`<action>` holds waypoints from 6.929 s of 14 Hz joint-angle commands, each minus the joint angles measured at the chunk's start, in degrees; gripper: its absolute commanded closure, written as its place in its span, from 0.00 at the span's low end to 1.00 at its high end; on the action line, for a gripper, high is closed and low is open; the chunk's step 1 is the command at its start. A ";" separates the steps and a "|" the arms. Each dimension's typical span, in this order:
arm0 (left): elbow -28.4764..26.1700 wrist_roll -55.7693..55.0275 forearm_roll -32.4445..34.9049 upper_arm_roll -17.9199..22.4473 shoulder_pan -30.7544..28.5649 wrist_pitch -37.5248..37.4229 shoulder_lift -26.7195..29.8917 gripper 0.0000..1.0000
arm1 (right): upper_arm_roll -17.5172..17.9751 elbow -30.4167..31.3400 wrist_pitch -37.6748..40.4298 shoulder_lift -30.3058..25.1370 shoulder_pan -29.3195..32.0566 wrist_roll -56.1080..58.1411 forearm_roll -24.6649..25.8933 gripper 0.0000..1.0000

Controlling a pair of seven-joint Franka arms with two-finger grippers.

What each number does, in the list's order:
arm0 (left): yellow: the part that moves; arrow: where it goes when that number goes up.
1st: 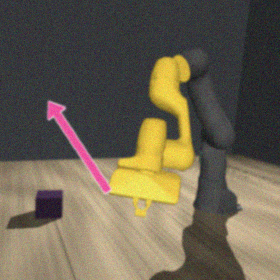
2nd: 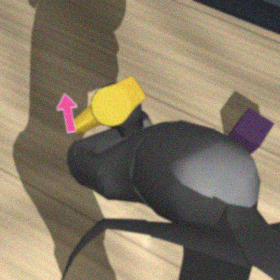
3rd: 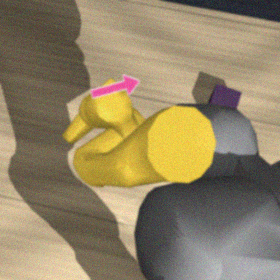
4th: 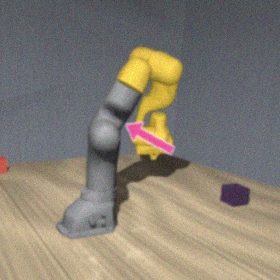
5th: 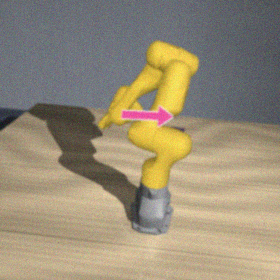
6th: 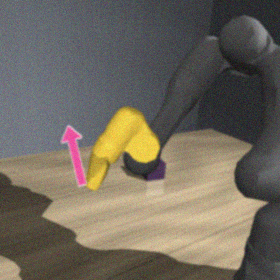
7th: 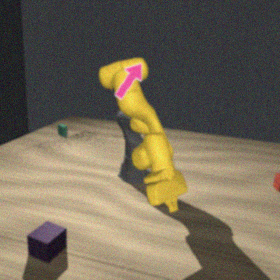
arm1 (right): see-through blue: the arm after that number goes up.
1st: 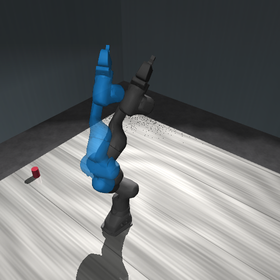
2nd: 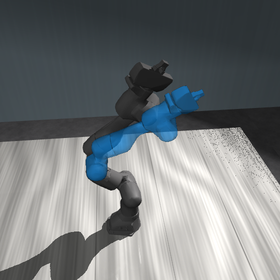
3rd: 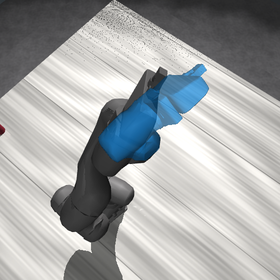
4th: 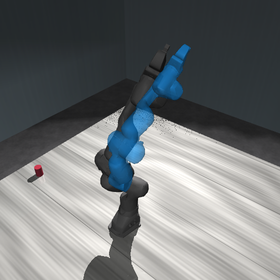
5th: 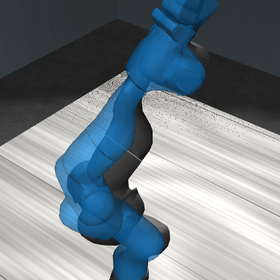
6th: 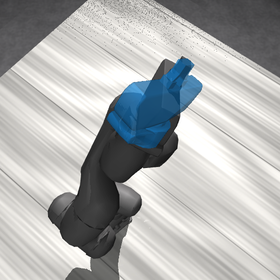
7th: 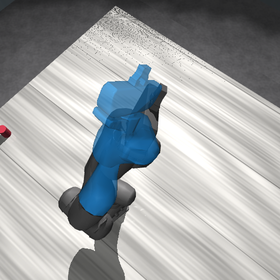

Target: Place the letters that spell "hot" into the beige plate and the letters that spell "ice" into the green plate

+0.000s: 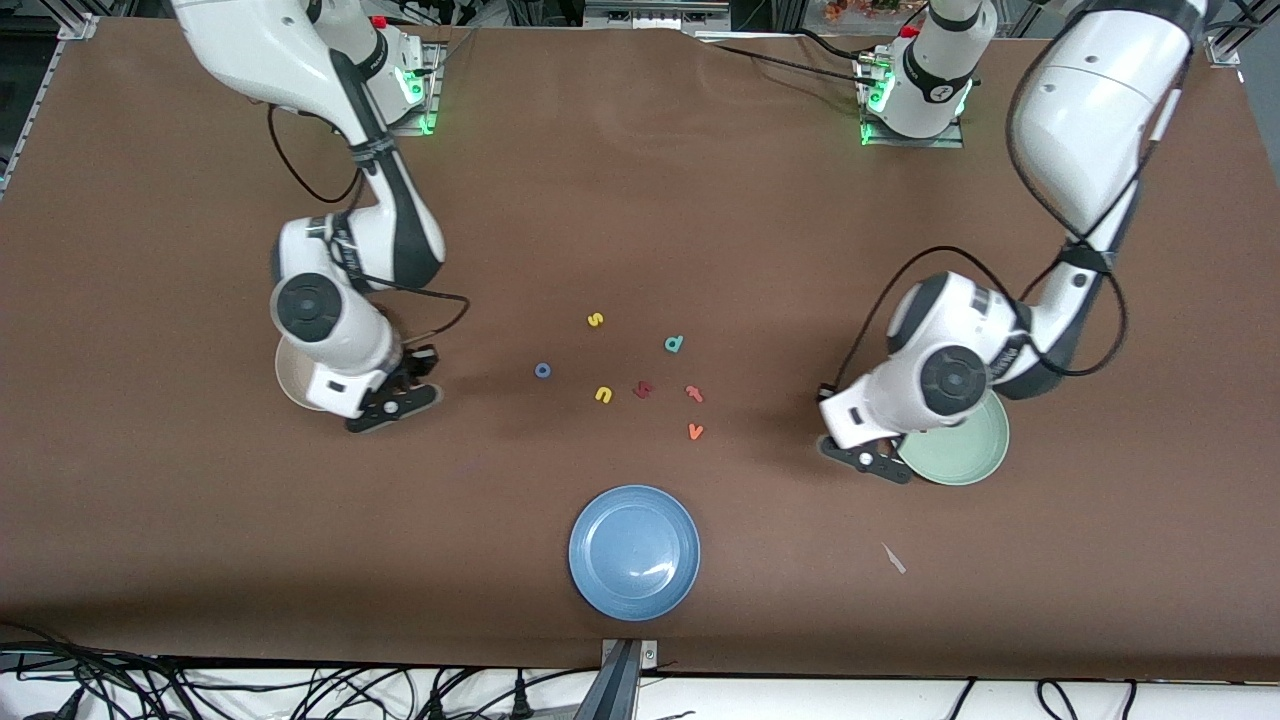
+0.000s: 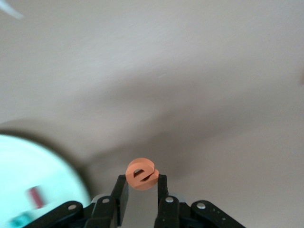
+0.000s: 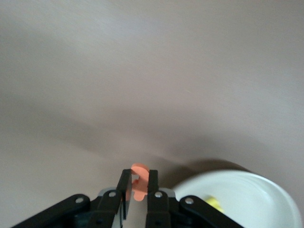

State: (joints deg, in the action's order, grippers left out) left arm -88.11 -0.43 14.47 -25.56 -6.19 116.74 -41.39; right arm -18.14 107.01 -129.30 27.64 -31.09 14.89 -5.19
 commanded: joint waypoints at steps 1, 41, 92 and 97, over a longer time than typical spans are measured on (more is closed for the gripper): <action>-0.83 10.42 -1.82 -0.37 -5.13 -3.79 1.93 0.94 | -4.25 7.06 0.27 -5.66 0.07 7.85 -2.10 0.97; -6.18 9.43 -17.01 30.30 11.38 -24.46 39.27 0.00 | 0.56 -10.68 -4.65 14.28 -16.19 -40.46 -13.88 0.07; -6.90 2.10 -16.93 26.26 11.03 -26.65 41.30 0.00 | -17.44 13.83 0.55 -4.88 -11.53 1.62 -16.78 1.00; -6.99 2.10 -16.93 26.26 11.03 -26.65 41.30 0.00 | -22.89 18.76 -3.68 -4.71 -11.27 11.57 -17.66 0.58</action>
State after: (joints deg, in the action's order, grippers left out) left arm -95.07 1.61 -2.00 0.63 4.88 90.88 -0.70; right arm -39.14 122.86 -131.25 24.93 -41.93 23.21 -21.99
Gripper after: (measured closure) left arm 0.000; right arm 0.727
